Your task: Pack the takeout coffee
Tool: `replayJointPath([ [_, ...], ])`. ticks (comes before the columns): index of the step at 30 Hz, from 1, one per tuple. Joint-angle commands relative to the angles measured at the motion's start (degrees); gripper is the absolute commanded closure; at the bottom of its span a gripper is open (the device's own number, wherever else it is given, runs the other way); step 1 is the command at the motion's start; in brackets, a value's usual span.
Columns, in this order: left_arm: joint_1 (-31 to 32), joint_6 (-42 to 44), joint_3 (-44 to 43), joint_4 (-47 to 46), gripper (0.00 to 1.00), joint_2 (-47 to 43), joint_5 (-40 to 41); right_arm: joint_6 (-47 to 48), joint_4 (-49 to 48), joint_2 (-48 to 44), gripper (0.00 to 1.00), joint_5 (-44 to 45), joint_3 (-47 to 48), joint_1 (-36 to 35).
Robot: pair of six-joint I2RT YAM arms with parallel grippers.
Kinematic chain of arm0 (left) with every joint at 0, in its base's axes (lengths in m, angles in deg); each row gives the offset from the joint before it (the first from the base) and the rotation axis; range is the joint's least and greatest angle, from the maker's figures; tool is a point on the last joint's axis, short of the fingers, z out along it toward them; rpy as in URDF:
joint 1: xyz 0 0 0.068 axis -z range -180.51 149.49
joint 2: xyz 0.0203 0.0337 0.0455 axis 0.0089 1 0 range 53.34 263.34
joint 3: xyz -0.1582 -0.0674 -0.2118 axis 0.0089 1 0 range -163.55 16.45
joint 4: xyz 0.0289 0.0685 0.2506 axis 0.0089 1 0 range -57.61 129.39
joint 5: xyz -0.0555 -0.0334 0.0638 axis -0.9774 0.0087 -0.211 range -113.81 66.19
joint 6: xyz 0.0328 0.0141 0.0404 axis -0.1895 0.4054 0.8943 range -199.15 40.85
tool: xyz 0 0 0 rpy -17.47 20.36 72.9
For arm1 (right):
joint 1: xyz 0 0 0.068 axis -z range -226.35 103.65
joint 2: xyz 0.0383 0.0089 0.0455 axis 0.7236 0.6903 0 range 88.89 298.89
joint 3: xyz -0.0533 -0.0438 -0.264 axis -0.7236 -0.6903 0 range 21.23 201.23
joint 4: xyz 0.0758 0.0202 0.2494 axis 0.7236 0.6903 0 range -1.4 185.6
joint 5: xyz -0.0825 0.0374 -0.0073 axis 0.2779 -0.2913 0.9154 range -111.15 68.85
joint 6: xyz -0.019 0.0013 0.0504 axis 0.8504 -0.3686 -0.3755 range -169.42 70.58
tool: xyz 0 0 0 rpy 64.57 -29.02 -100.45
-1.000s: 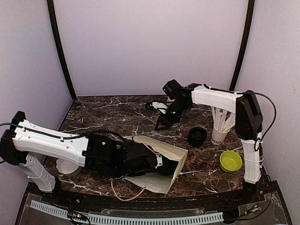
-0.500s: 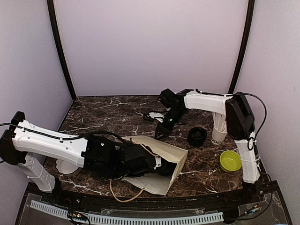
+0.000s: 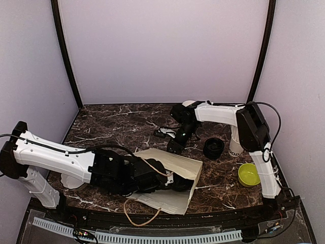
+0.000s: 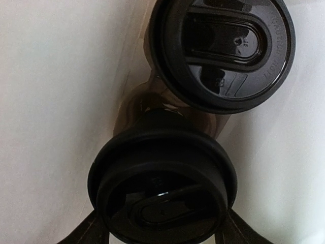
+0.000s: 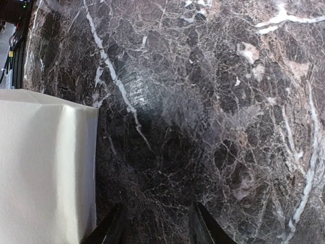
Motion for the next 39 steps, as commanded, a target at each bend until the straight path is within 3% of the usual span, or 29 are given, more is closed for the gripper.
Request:
replayJointPath([
  [1,-0.6,1.2,1.9,-1.8,0.58,-2.8,-0.6,0.4,1.5,1.1,0.58,-3.2,1.8,-0.4],
  [21,-1.8,6.7,4.6,-5.8,0.58,-2.6,-1.6,1.5,7.0,5.5,0.61,-12.8,4.9,-0.4],
  [27,-1.9,6.2,2.2,-0.3,0.58,-2.9,-1.5,2.5,11.4,7.8,0.61,-18.3,8.4,-1.0],
  [33,-1.9,3.5,-0.3,5.7,0.58,-3.1,-6.9,2.6,13.0,9.5,0.61,-19.6,9.7,-2.0],
  [36,-1.8,2.4,-1.5,8.3,0.58,-2.5,-10.0,2.3,13.7,10.2,0.58,-17.6,11.1,-2.1],
  [39,-1.9,2.9,-1.5,8.7,0.58,-2.4,-12.0,-1.5,9.3,8.9,0.52,-10.0,11.5,-1.2],
])
